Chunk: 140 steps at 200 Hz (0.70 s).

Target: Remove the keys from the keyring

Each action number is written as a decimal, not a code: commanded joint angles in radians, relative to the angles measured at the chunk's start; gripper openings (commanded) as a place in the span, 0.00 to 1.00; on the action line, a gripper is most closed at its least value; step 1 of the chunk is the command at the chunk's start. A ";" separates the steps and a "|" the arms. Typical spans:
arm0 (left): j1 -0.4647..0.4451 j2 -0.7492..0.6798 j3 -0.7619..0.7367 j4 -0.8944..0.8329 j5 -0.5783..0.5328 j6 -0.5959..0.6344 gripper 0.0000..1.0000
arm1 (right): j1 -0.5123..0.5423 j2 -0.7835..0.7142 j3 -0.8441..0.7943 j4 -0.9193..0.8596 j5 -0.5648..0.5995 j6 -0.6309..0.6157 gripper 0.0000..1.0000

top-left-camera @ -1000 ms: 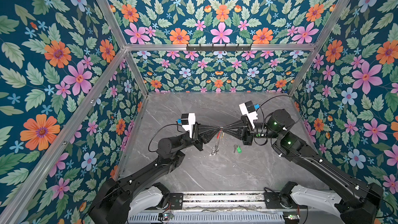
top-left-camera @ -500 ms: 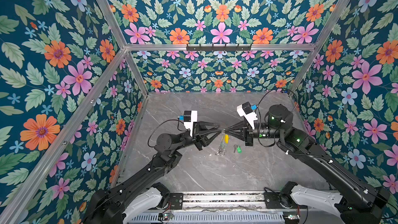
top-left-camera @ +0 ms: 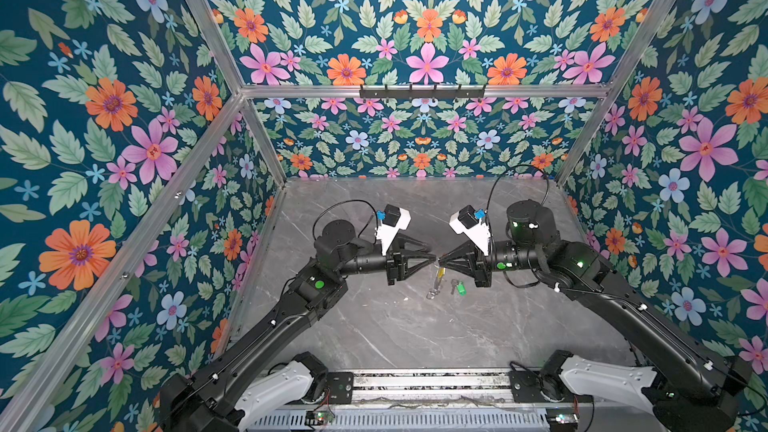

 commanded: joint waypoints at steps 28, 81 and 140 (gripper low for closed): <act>0.001 0.033 0.042 -0.106 0.094 0.086 0.36 | 0.004 0.005 0.018 -0.027 0.003 -0.027 0.00; 0.001 0.059 0.047 -0.097 0.140 0.085 0.22 | 0.006 0.008 0.014 -0.021 0.010 -0.028 0.00; 0.001 0.065 0.040 -0.060 0.157 0.061 0.03 | 0.006 0.006 0.009 0.002 0.015 -0.019 0.00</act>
